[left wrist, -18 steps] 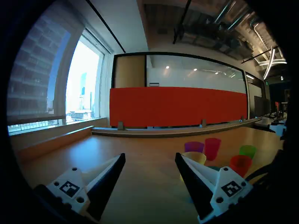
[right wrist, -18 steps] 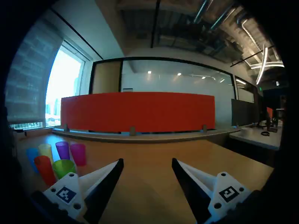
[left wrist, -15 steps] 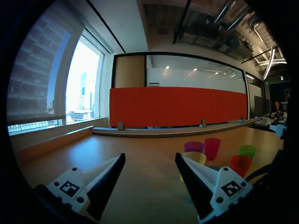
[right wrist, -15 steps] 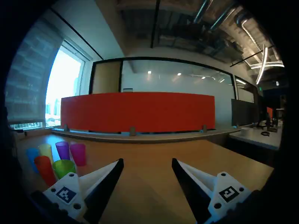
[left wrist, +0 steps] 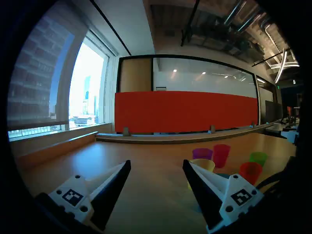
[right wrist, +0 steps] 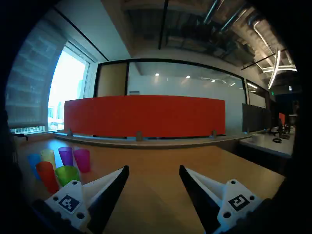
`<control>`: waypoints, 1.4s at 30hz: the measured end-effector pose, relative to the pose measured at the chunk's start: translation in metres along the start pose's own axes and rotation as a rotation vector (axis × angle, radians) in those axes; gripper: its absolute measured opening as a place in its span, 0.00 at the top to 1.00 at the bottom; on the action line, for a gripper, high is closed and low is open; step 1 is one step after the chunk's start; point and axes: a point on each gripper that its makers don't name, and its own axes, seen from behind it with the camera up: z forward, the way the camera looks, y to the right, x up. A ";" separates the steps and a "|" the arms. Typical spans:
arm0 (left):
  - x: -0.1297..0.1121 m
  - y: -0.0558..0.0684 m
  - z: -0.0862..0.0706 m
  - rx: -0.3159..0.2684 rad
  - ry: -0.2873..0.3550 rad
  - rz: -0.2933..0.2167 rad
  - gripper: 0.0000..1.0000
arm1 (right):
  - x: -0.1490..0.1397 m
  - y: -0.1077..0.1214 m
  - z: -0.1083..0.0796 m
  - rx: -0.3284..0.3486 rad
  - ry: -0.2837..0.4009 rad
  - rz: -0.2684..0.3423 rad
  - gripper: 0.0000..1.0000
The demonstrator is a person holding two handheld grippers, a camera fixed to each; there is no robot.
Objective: Pour water
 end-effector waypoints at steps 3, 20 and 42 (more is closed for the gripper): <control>0.004 0.002 -0.002 -0.008 0.002 0.002 0.01 | 0.008 -0.004 -0.001 0.012 0.005 -0.013 0.00; 0.021 0.019 -0.014 -0.119 -0.061 0.010 0.01 | 0.040 -0.051 0.000 0.161 -0.017 -0.059 0.00; 0.018 0.042 -0.019 -0.302 -0.138 0.023 0.01 | 0.038 -0.088 0.004 0.368 -0.096 -0.049 0.00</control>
